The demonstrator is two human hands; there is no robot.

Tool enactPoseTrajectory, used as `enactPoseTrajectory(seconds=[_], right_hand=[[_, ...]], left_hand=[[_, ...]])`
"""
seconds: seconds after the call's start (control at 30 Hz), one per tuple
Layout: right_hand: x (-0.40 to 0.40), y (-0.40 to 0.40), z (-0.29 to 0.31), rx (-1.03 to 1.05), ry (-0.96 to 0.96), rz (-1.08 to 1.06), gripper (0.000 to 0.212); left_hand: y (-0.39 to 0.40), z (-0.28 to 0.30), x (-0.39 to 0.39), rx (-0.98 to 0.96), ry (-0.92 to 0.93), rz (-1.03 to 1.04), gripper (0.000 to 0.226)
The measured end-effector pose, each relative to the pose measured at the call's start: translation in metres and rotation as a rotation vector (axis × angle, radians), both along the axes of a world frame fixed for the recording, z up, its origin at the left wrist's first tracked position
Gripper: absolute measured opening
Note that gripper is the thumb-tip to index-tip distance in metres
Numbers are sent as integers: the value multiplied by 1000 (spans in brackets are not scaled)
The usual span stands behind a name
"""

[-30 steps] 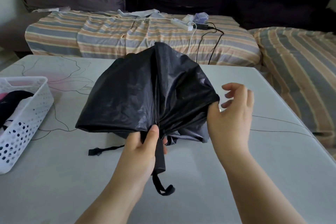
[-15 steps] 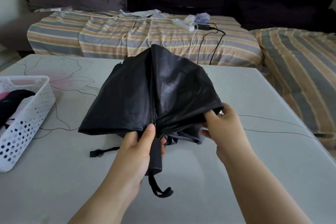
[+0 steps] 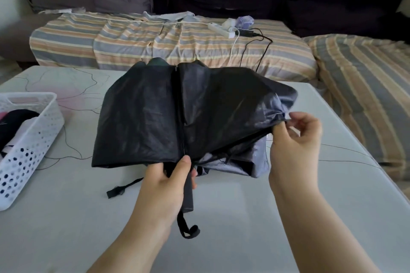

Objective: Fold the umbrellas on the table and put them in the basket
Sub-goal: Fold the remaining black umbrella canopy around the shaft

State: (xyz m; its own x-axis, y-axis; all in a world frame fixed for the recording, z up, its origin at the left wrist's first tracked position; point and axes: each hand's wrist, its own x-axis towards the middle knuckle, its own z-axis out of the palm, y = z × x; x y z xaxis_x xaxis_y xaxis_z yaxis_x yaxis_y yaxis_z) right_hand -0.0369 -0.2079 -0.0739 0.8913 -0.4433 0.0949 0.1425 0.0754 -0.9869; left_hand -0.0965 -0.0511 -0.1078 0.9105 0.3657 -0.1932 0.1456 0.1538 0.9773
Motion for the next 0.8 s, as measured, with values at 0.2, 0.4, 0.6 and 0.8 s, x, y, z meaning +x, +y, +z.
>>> enactPoseTrajectory(seconds=[0.2, 0.4, 0.6, 0.8], right_hand=[[0, 6, -6, -193, 295, 258, 13], [-11, 25, -9, -55, 404, 585, 13], [-17, 33, -7, -179, 304, 665, 22], [-15, 36, -14, -147, 281, 681, 22]], left_hand=[[3, 3, 1, -78, 20, -2, 22], [2, 0, 4, -95, 26, -6, 26], [1, -1, 2, -78, 1, -78, 27], [1, 3, -1, -88, -2, -140, 31]])
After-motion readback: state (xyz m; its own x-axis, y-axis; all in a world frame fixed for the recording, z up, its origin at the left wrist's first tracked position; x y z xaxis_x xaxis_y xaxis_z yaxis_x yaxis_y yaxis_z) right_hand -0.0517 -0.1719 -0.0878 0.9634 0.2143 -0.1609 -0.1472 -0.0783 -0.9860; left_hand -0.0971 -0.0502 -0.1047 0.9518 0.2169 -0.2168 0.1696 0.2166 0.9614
